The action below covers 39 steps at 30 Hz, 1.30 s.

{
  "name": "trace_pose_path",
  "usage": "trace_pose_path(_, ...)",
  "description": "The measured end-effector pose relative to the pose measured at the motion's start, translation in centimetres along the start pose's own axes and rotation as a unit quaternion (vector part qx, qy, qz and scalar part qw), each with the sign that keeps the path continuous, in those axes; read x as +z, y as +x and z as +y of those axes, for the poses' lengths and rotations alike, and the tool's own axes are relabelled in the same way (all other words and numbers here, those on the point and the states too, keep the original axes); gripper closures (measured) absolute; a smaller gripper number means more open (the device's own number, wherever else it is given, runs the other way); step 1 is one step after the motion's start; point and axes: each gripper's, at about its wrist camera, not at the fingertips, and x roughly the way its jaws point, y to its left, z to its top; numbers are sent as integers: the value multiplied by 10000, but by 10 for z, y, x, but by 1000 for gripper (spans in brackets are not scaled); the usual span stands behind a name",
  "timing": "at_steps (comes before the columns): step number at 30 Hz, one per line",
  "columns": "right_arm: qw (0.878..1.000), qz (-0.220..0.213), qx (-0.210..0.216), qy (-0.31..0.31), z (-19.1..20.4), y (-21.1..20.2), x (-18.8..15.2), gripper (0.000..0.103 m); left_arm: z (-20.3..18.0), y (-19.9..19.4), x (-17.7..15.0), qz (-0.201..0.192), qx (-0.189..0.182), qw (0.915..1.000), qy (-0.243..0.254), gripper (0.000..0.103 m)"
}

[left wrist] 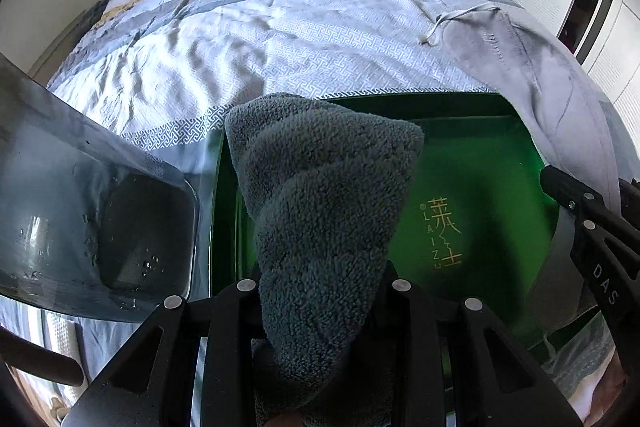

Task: Organize soft objects
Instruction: 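Carry the grey towel and grey bag over the green tray with both tools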

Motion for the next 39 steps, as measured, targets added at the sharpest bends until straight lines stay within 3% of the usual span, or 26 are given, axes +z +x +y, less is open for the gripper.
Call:
trace_pose_path(32, 9991, 320, -265, -44, 4, 32, -12, 84, -2, 23, -3, 198, 0, 9998, -66, 72)
trace_pose_path(37, 9990, 351, -272, 23, 0, 33, -12, 78, -2, 23, -3, 209, -5, 9998, -75, 72)
trace_pose_path(39, 9991, 346, -225, 38, 0, 33, -12, 69, -2, 24, -3, 198, -19, 9998, -74, 72)
